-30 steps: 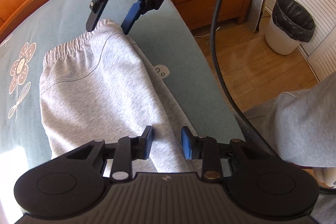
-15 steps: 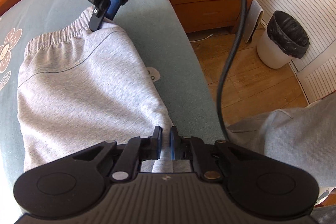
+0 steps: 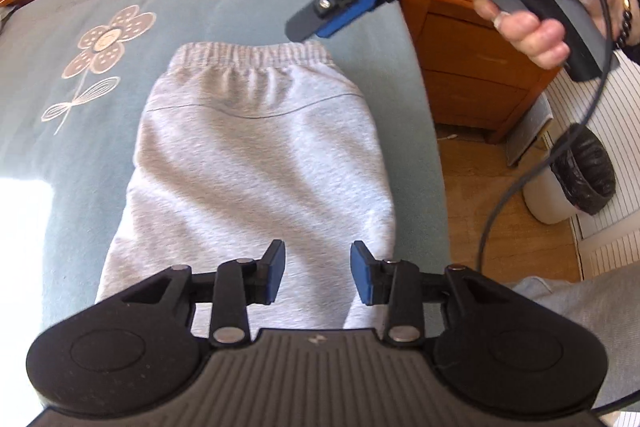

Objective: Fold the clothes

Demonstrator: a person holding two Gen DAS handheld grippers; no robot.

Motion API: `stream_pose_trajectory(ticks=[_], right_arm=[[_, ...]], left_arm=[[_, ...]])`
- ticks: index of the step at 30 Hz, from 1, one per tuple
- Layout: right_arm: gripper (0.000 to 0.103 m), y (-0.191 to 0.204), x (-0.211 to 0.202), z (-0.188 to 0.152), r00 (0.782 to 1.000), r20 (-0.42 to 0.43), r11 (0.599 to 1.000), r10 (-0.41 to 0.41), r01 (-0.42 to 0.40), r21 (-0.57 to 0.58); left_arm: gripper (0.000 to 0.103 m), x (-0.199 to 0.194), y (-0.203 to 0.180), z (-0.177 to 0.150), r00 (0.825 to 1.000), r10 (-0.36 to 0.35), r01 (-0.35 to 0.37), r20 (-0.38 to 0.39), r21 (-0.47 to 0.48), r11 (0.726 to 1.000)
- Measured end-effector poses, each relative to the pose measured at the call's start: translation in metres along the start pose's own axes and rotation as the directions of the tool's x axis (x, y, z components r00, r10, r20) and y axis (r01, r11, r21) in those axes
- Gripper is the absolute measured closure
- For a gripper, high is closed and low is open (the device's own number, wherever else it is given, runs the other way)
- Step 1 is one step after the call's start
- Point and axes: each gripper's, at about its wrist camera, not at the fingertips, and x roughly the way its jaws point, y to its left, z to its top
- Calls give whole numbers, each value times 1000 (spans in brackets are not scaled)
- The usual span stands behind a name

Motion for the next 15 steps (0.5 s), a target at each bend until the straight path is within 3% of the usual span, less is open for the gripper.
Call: stream_pose_trajectory(ticks=[2,6,7,8,11,15], right_arm=[[61,13,21,-3,998,-58,997,39,-43,-59],[61,17,53,-20,987,-157,981,-28,-4,-196],[63,9,55,-22,984,-172,979,-41,5,-205],[71,1,54,-23,984,-177,980,-37,1,-198],[76,1,50,-9,972,-228,980,-54,8,-201],[68,33,41,14,985,-167,955,-42,-10,-295]], left_arm=[[67,7,18,-8,998,60,-61,-14,-100,993],[66,25,43,-30,979,186,-202,-87,-239,950],[66,30,48,-37,971,209,-234,-117,-267,935],[66,33,52,-43,963,225,-260,-151,-280,924],[66,25,56,-44,963,224,-262,-151,-314,913],[66,11,59,-27,972,225,-234,-66,-353,906]])
